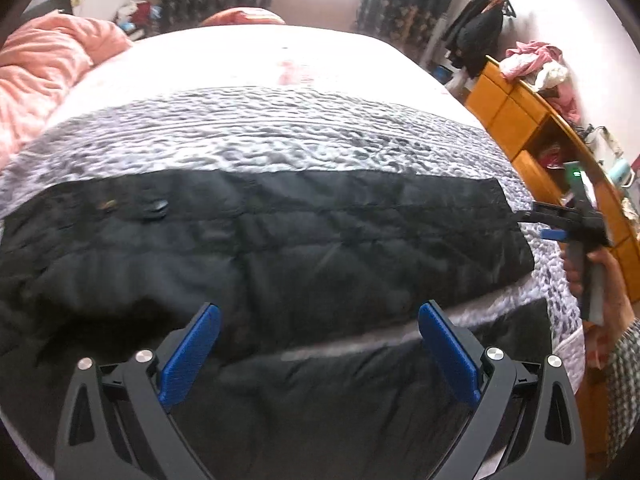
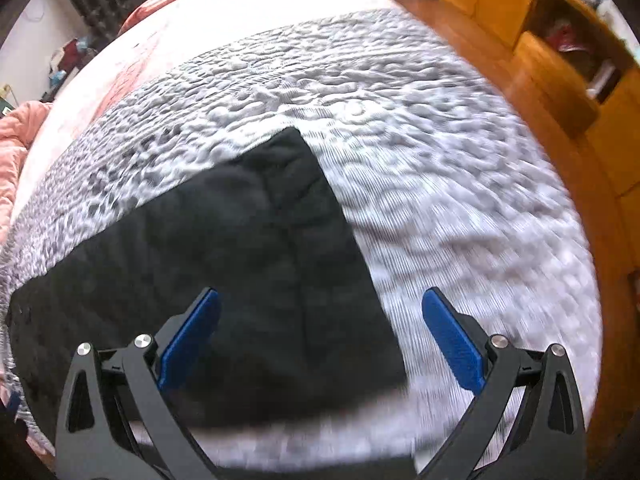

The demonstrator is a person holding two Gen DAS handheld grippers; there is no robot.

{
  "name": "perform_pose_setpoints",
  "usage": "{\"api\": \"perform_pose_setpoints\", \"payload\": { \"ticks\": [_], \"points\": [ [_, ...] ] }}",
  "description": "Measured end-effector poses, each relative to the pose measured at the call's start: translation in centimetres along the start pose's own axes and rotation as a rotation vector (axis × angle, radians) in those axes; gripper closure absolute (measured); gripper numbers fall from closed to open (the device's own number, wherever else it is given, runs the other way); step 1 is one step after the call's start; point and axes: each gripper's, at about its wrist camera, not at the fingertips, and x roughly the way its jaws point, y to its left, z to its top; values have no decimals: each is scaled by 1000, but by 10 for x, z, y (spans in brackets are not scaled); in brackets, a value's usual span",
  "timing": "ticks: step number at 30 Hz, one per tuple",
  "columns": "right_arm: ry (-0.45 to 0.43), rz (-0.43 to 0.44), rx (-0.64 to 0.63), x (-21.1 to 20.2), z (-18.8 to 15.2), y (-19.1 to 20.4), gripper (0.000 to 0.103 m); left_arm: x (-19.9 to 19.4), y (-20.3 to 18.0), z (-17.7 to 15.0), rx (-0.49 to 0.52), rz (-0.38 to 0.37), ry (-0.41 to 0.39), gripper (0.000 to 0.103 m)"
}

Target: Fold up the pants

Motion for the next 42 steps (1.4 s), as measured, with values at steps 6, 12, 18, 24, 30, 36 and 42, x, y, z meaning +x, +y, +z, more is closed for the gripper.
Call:
{"api": "perform_pose_setpoints", "payload": {
  "ticks": [6, 12, 18, 24, 30, 36, 42],
  "points": [
    [63, 65, -70, 55, 15, 1, 2, 32, 14, 7, -64, -271, -42, 4],
    [2, 62, -137, 56, 5, 2, 2, 55, 2, 14, 10, -52, 10, 4],
    [-35, 94, -208, 24, -11, 14, 82, 52, -12, 32, 99, -86, 20, 4],
    [-248, 258, -358, -54, -44, 12, 92, 75, -20, 76, 233, -155, 41, 4],
    [-400, 348, -462, -103, -64, 3, 92, 110, -41, 116, 445, -234, 60, 4],
    [-464, 386, -504, -116, -76, -2, 92, 144, -59, 133, 532, -392, 131, 4],
    [-493, 405, -534, -122, -92, -6, 92, 177, -71, 146, 523, -565, 255, 4]
  ]
}}
